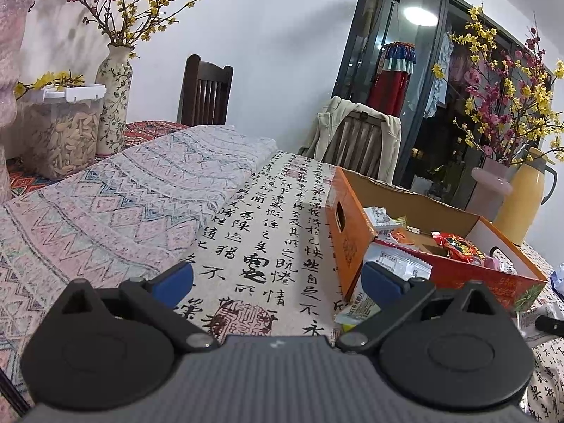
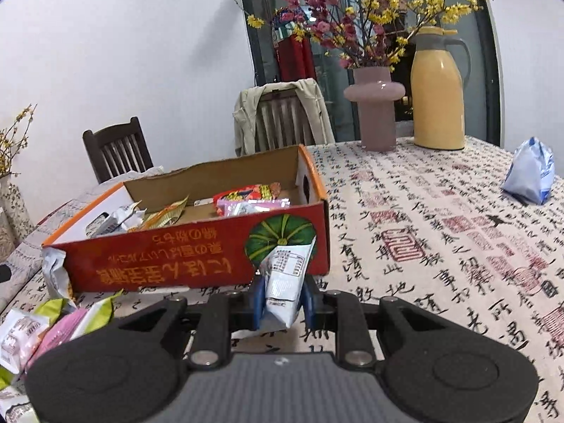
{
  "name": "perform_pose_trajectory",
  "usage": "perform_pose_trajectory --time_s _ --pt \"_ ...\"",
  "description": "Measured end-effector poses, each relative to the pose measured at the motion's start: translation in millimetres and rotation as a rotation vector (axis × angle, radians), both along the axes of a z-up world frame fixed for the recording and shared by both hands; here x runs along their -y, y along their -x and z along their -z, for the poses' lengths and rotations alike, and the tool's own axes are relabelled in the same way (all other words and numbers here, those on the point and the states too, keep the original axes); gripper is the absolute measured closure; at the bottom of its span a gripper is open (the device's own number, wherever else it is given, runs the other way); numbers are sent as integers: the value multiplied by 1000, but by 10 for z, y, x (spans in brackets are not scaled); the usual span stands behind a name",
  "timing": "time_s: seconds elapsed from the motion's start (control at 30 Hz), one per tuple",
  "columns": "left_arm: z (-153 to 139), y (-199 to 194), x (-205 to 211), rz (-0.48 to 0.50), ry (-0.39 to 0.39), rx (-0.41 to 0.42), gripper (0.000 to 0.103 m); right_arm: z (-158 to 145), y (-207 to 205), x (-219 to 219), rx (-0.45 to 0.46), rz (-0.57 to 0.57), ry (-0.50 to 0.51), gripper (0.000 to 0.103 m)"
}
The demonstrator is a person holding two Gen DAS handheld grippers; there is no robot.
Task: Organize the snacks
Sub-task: 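Grasp a white snack packet with the right gripper, then grasp a white packet with the left gripper while the right holds its white packet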
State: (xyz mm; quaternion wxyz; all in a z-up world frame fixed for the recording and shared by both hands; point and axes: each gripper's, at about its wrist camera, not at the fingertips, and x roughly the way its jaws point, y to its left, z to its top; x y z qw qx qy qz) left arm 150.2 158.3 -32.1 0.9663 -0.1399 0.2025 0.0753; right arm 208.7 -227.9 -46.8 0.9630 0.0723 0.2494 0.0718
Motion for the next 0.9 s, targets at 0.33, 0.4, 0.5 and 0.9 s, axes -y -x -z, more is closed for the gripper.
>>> perform_pose_trajectory --time_s 0.33,0.4,0.5,0.9 --pt "-11 -6 30 -24 -23 -10 0 78 -18 -10 -12 -45 -38 82" --pt "-26 -13 41 -38 -37 -19 0 78 -17 -11 -12 -52 -41 82" --pt "-61 -38 78 -34 -65 -39 0 80 -12 -6 -11 -58 -48 82" --pt "-302 -124 474 82 -159 -21 0 79 23 19 8 -74 -67 82"
